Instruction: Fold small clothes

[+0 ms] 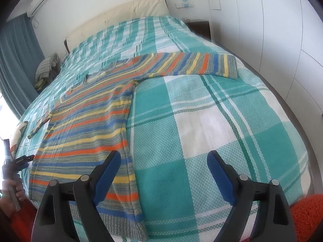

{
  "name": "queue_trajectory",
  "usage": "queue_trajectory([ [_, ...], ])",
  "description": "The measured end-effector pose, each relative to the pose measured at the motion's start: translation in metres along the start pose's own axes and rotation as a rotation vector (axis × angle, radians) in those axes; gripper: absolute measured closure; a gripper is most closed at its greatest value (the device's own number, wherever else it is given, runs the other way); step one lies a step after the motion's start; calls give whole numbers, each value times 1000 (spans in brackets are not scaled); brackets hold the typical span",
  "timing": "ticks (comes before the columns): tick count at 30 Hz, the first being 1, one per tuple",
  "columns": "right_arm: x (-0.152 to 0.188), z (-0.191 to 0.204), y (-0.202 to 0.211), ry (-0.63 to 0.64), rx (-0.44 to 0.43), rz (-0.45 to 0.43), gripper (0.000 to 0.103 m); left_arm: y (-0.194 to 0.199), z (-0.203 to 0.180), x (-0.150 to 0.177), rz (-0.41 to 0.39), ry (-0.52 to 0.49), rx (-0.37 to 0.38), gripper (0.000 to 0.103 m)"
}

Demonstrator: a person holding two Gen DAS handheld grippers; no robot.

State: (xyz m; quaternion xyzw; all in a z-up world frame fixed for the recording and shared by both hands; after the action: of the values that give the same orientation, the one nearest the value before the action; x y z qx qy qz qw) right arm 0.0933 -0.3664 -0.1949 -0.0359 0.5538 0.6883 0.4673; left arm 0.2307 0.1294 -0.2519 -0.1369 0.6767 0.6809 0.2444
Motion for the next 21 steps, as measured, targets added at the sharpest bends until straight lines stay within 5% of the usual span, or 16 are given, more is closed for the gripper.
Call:
queue_trajectory([
  [6,9,-6,-13,-14,13,49,16,-6,-4,3,-8,-57,-77,0],
  [21,15,-16,-22,-55,32,86,16,-6,-3,4,-12,-53,-76,0],
])
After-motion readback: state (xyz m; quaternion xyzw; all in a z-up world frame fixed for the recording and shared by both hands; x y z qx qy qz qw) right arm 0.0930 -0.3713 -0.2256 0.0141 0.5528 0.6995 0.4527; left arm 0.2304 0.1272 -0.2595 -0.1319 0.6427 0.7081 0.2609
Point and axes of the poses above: each gripper's, at about its wrist camera, not at the fingertips, and y roughly against the way its jaws point, z to its left, x to its underside, the point moved 10 cm from there along -y, roughly the way its jaws point, and after that the axes turned 15 degrees about -y, right-handed, at the moved point
